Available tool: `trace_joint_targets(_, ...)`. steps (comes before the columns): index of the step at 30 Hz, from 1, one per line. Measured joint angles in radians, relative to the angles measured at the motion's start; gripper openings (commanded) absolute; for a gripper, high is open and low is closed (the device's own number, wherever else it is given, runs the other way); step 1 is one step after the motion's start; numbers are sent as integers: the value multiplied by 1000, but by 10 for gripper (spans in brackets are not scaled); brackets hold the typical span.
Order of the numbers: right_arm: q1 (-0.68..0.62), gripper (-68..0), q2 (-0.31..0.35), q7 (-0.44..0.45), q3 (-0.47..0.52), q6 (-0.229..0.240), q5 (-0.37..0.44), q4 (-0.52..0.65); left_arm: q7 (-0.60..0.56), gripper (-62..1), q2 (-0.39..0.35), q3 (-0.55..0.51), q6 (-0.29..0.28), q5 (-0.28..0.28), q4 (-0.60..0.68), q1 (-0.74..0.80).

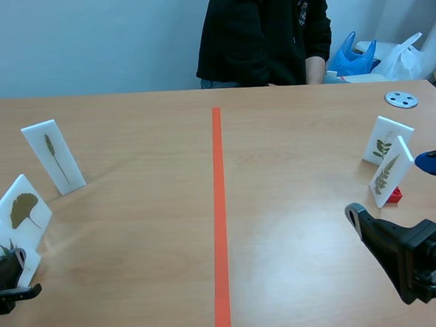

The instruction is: Sort the leaf by its shape. The table is split by an orange tape line. A compound leaf with several leaflets goes to the left side, a simple leaf with one blade goes to the right side. Return to the home posture when a red brick is placed on the table.

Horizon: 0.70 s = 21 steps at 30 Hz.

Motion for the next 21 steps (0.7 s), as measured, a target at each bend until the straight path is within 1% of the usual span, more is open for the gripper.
trace_joint_targets(2, 0, -8, 0, 0, 0, 0, 0, 0, 0, -484, 0, 0, 0, 15, -9, 3)
trace_joint_targets(4, 0, -8, 0, 0, 0, 0, 0, 0, 0, -404, 0, 0, 6, 20, -10, 8)
trace_joint_targets(6, 0, -8, 0, 0, 0, 0, 0, 0, 0, -300, 0, 0, 7, 20, -10, 11)
trace_joint_targets(8, 0, -8, 0, 0, 0, 0, 0, 0, -1, -181, 0, 0, 7, 21, -10, 12)
trace_joint_targets(10, 0, -8, 0, 0, 0, 0, 0, 0, -22, -88, 0, 0, 7, 20, -10, 14)
trace_joint_targets(13, 0, -8, 0, 0, 0, 0, 0, 0, -59, 7, 0, 0, 7, 19, -9, 16)
trace_joint_targets(15, 0, -8, 0, 0, 0, 0, 0, 0, -71, 14, 0, -1, 6, 11, 3, 23)
trace_joint_targets(17, 0, -8, 0, 0, 0, 0, 0, 0, -77, 14, 2, -10, 6, -24, 47, 43)
trace_joint_targets(19, 0, -8, 0, 0, 0, 0, 0, 0, -77, 14, 6, -32, 3, -39, 121, 77)
trace_joint_targets(21, 0, -8, 0, 0, 0, 0, 0, 0, -76, 14, 5, -61, -18, -45, 213, 121)
